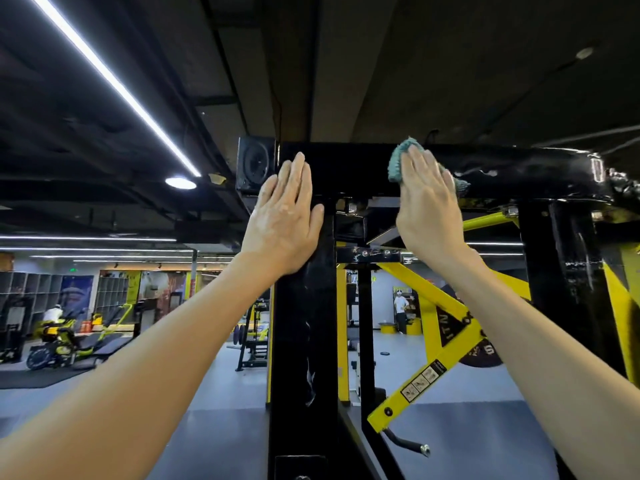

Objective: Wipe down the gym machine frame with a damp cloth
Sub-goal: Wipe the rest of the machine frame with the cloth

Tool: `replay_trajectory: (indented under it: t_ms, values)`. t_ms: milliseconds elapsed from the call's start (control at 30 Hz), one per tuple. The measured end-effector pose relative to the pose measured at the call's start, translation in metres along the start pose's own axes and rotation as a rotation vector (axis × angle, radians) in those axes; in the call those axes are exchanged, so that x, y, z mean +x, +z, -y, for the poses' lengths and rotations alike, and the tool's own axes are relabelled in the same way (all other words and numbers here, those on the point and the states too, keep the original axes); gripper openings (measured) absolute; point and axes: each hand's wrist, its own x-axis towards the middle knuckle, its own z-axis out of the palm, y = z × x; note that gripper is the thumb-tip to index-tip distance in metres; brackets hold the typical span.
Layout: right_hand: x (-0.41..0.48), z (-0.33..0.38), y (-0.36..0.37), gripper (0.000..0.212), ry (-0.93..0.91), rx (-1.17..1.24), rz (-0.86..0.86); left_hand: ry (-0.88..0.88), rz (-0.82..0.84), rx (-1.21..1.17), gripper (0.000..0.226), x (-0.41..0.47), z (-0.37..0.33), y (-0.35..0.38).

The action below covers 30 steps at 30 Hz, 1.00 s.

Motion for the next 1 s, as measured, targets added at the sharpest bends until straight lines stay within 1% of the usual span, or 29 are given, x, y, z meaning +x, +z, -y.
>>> replay_trajectory:
  t_ms: [67,100,233,300,400,633,700,800,867,1000]
  values:
    - [0.001,0.02,0.008,0.058,0.043,0.007,-0.04,0.008,0.01,0.008,0.064,-0.002,0.002,0.0]
    - [0.002,0.033,0.012,0.059,0.033,0.011,-0.049,0.015,0.012,0.011,0.064,-0.002,0.002,0.0]
    - [0.003,0.08,0.029,0.063,-0.136,0.054,0.037,0.028,-0.032,0.005,0.065,-0.003,0.003,0.005]
    - [0.003,0.084,0.033,0.063,-0.2,0.058,0.062,0.016,-0.045,0.0,0.068,-0.004,0.003,0.007]
    - [0.006,0.059,0.027,0.06,-0.261,0.025,0.082,0.026,-0.054,0.006,0.065,-0.005,0.004,0.006]
    - [-0.002,-0.026,-0.014,0.06,-0.02,-0.027,0.041,0.018,-0.012,0.008,0.067,-0.005,0.002,0.002]
    - [-0.001,-0.027,-0.015,0.06,0.032,-0.027,0.043,0.016,-0.005,0.013,0.067,-0.005,0.002,0.003]
    - [0.004,-0.003,-0.007,0.063,0.069,-0.019,-0.001,-0.004,0.001,0.001,0.067,-0.004,-0.002,0.001]
    - [0.006,0.019,0.001,0.065,0.024,0.007,-0.006,-0.026,0.006,-0.004,0.067,-0.003,-0.007,0.001]
    - [0.008,0.06,0.015,0.067,-0.164,0.059,0.082,-0.08,-0.018,-0.039,0.07,-0.001,-0.017,0.006]
